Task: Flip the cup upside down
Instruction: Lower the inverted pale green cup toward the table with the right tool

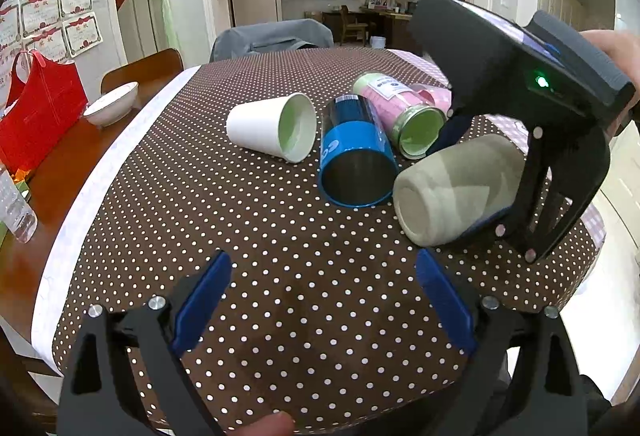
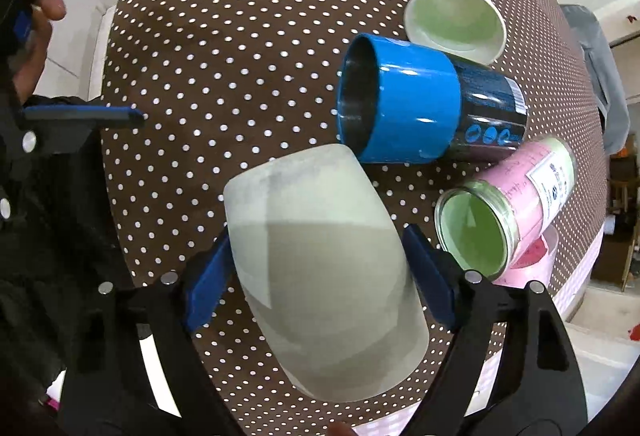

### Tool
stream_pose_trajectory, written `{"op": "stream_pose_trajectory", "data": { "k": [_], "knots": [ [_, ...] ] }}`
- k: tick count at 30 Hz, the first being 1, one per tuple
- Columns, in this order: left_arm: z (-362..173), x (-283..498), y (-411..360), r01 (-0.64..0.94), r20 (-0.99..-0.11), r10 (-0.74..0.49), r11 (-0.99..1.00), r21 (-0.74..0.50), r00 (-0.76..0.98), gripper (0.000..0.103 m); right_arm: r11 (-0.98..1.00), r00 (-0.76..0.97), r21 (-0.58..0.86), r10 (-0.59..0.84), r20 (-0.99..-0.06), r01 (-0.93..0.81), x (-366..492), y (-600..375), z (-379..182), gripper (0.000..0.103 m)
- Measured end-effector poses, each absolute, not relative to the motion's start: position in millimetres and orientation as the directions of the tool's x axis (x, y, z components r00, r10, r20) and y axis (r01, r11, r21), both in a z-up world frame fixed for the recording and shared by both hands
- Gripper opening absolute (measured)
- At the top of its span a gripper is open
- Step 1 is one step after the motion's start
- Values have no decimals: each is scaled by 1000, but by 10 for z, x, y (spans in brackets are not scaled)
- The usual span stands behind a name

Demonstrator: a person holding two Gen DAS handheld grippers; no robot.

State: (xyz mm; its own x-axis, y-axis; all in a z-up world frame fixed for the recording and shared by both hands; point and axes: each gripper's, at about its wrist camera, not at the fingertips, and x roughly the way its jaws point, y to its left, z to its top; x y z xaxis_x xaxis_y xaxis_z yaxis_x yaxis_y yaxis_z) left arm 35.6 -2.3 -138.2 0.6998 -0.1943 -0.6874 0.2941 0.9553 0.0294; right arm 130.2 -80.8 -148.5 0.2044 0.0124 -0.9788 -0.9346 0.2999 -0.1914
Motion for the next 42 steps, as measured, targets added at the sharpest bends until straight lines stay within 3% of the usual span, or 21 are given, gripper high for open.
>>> {"op": "stream_pose_trajectory", "data": {
  "k": [10, 14, 19, 22, 32, 42],
  "knots": [
    [-1400, 367, -23, 298, -694, -193, 954, 32, 694, 92, 257, 226, -226, -28, -974, -940, 1099, -582, -1545, 81],
    [-1394, 376, -16, 298, -693, -192, 954, 34, 695, 92, 283, 226, -225, -30, -974, -932, 1089, -647, -1549, 77],
    [-1397, 386, -14, 300, -694, -192, 953, 36, 694, 92, 386, 242, -199, 64, -968, -901, 1125, -830, -1357, 76],
    [-1383, 375, -18, 302, -690, -193, 953, 39, 698, 92, 507, 275, -141, 199, -941, -850, 1189, -1100, -1151, 75],
    [-1286, 410, -89, 305, -676, -201, 951, 38, 709, 92, 774, 468, 99, 474, -746, -626, 1065, -1788, -1003, 74],
    [-1123, 445, 16, 268, -643, -186, 963, 32, 743, 92, 812, 635, 261, 574, -517, -522, 724, -1940, -760, 74]
  ]
}}
